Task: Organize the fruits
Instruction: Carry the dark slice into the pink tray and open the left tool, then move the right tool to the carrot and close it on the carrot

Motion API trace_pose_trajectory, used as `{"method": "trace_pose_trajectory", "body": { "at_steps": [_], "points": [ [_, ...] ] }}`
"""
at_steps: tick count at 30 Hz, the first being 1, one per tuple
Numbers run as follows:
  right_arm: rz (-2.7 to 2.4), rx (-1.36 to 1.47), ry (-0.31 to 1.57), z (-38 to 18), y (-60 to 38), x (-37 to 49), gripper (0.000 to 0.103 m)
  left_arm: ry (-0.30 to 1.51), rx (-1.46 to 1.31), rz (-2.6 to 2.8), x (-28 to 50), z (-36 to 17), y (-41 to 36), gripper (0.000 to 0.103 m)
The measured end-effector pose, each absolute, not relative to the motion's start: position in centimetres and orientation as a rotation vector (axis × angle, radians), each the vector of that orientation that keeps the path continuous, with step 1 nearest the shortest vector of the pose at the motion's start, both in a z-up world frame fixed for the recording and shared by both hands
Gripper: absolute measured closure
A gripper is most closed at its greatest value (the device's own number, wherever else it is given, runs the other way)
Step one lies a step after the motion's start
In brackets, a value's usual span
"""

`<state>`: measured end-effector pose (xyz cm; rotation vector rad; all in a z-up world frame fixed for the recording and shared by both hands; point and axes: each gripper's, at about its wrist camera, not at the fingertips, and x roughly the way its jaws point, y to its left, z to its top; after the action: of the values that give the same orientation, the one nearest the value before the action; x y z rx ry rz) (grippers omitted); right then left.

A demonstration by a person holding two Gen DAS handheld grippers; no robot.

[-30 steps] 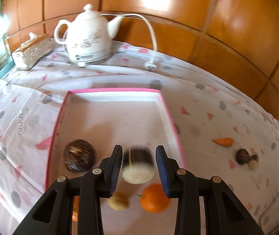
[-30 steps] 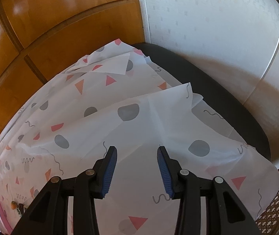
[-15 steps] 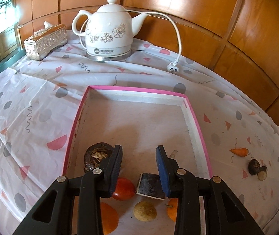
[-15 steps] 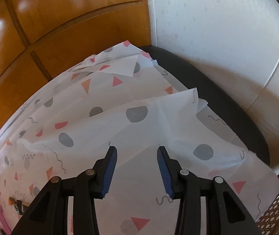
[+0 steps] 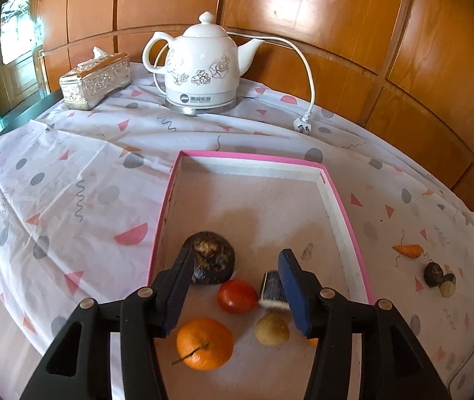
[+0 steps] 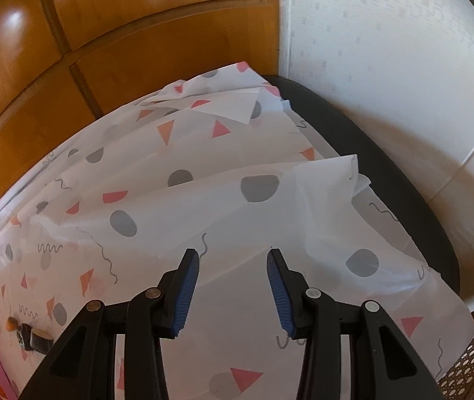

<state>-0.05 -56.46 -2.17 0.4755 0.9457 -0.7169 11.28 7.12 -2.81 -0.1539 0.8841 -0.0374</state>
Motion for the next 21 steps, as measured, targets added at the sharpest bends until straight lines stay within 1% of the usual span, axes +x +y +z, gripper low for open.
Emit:
{"method": "trace_pose_trajectory", "body": {
  "at_steps": [2, 4, 9, 15, 21],
  "points": [
    [-0.692, 0.46, 0.958, -2.3, -56.1, 0.4, 0.06, 0.879, -0.16, -0.038, 10.5, -2.7, 7.5, 0.039],
    [-0.666, 0.441, 0.969, -2.5, -55.6, 0.9, 0.06, 0.867, -0.16, -0.033, 9.8, -2.5, 7.8, 0.036],
    [-0.582, 0.385, 0.986, -2.7, -53.7, 2.2, 0.06, 0.857, -0.166, -0.029, 8.6, -2.3, 8.7, 0.034],
    [-0.408, 0.316, 0.999, -2.7, -50.3, 4.0, 0.06, 0.835, -0.2, -0.009, 7.1, -2.0, 10.1, 0.026],
    [-0.212, 0.207, 0.998, -2.3, -44.9, 6.3, 0.06, 0.855, -0.196, 0.018, 6.0, -2.9, 11.1, 0.025]
  ]
}}
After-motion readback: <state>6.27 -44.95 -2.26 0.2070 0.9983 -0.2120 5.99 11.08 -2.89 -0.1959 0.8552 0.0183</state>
